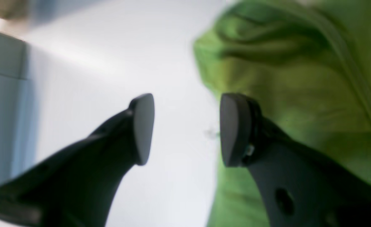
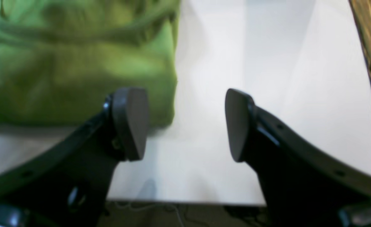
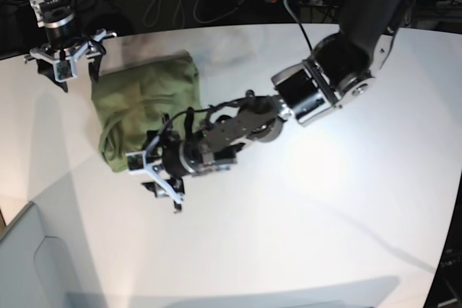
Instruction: Fold the T-shirt properly
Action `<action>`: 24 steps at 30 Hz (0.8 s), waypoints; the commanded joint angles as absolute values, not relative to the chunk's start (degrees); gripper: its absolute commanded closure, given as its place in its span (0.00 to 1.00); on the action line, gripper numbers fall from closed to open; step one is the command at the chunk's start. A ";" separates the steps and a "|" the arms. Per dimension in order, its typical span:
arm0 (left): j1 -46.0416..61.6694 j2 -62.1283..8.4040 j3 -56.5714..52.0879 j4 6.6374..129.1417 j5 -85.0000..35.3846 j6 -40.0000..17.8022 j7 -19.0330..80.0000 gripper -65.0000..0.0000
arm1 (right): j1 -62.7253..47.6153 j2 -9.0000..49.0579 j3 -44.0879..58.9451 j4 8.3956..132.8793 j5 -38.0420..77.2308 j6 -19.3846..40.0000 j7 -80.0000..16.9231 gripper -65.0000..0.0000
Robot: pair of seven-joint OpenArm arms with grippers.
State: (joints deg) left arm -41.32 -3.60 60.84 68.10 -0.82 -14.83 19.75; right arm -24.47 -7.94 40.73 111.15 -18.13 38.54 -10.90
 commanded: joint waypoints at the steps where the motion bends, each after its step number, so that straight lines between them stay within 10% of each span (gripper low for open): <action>1: -41.36 -3.74 59.65 70.64 -0.92 -14.46 18.95 0.51 | -24.48 -7.69 40.84 112.22 -17.10 38.29 -9.45 0.43; 8: -36.09 -10.77 51.91 81.54 -0.92 -14.37 24.48 0.50 | -20.26 -7.43 35.56 110.55 -17.45 38.29 -9.54 0.43; 24: -2.42 -17.80 -3.91 102.55 -1.45 -14.46 31.87 0.50 | -15.25 -5.23 35.74 96.40 -17.27 38.29 -9.27 0.44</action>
State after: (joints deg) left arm -1.91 -17.39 -3.90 101.65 -1.45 -14.63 32.82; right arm -15.31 -5.54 35.66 95.42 -18.37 38.50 -10.74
